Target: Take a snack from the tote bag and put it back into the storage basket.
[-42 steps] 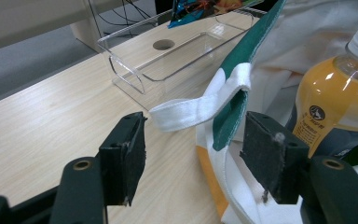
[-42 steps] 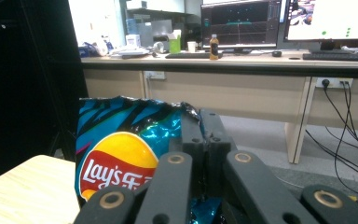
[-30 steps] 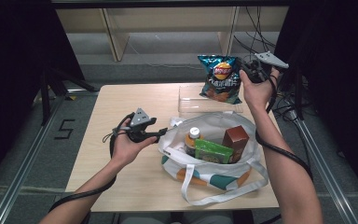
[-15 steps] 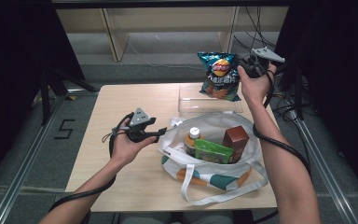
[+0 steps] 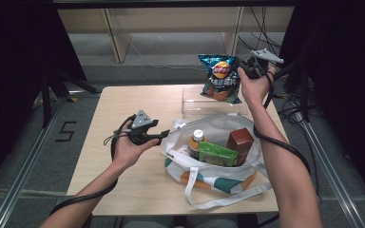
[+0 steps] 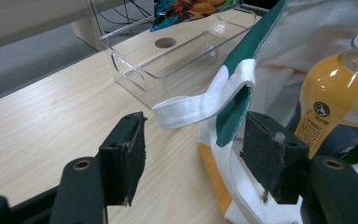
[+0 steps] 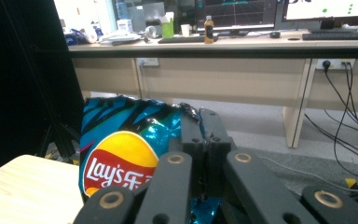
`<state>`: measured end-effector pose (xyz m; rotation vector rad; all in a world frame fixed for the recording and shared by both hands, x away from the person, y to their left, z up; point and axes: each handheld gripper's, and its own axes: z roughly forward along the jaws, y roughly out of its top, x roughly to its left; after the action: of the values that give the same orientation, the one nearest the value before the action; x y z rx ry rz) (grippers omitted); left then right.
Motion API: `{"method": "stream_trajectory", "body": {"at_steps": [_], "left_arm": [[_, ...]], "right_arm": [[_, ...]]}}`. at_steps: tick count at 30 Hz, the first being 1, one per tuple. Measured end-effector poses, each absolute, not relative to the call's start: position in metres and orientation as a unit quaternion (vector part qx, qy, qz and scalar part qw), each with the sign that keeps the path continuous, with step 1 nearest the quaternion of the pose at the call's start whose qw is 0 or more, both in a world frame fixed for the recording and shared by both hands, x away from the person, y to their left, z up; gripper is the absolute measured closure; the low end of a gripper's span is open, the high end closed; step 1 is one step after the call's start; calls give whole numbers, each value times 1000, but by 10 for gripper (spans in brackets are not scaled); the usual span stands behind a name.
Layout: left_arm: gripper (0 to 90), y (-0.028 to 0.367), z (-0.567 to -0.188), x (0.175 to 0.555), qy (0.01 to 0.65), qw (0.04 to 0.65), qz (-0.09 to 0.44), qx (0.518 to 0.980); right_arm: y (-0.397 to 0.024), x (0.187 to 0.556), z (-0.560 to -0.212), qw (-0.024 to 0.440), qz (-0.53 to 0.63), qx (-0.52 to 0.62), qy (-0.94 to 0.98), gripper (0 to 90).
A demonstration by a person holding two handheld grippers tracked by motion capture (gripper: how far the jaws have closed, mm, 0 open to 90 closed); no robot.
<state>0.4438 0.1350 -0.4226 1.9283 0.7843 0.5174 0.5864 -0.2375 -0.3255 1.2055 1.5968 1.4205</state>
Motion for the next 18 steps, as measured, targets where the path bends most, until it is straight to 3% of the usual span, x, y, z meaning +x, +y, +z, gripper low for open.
{"method": "stream_trajectory", "body": {"at_steps": [18], "left_arm": [[386, 135, -423, 443, 321, 479, 213, 789]], "right_arm": [[-240, 599, -338, 324, 535, 487, 609, 900]]}}
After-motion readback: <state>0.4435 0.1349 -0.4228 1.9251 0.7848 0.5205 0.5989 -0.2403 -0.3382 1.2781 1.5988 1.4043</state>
